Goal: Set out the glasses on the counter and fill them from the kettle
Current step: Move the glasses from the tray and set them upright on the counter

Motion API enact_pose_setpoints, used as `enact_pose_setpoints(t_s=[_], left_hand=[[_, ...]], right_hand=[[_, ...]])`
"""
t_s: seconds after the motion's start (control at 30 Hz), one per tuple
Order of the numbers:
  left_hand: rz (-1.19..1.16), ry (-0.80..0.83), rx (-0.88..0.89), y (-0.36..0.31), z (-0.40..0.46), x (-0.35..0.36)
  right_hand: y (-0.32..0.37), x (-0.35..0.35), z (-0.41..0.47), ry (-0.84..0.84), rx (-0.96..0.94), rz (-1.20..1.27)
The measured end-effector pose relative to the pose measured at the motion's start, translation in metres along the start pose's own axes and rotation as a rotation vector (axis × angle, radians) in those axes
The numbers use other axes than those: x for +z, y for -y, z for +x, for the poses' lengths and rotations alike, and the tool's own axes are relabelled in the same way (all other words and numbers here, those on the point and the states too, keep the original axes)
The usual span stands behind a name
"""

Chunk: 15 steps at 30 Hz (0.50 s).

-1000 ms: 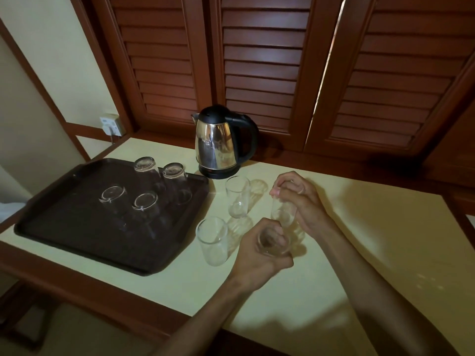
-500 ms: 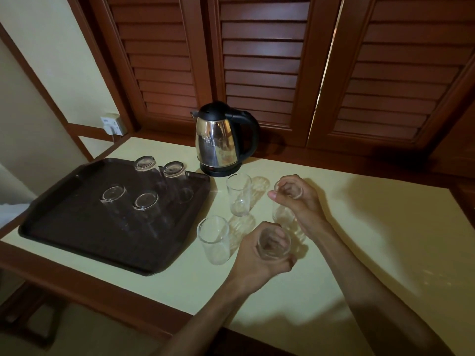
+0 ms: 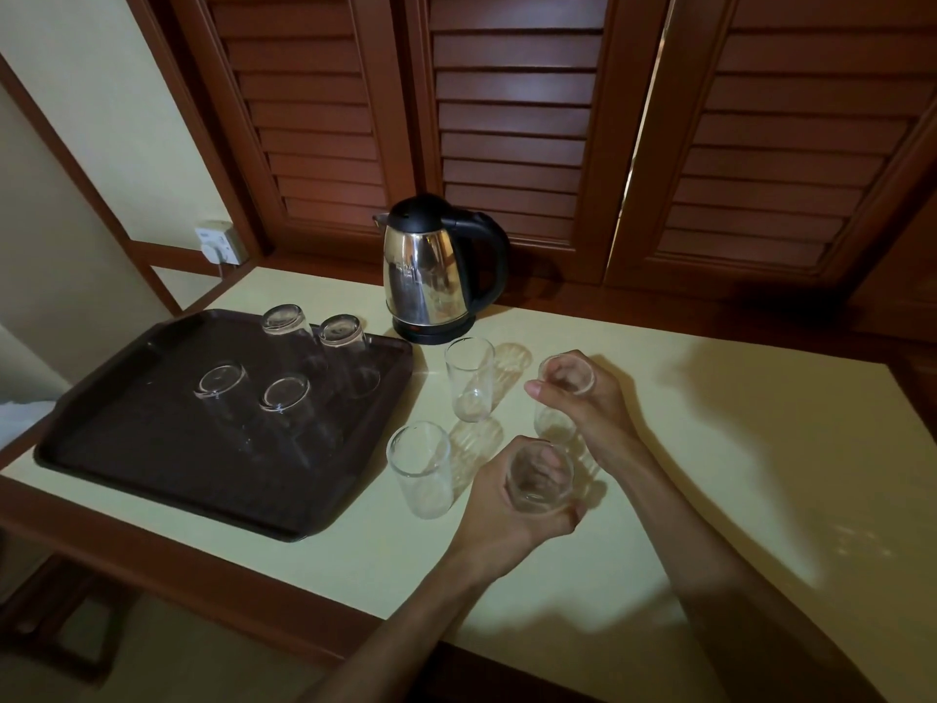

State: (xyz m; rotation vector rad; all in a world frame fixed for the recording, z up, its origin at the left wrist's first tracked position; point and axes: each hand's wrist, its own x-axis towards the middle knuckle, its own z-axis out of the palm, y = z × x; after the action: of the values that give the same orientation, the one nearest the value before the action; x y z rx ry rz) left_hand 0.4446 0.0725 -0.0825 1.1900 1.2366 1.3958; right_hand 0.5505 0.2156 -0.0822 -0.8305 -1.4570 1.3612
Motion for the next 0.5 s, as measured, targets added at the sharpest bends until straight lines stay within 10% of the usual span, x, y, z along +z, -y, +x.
enact_pose_setpoints(t_s=[0.5], left_hand=[[0.050,-0.009,0.010,-0.0035,-0.0036,-0.0032]], right_hand=[[0.0062,-0.0054,-0.0025,0.060,0.028,0.001]])
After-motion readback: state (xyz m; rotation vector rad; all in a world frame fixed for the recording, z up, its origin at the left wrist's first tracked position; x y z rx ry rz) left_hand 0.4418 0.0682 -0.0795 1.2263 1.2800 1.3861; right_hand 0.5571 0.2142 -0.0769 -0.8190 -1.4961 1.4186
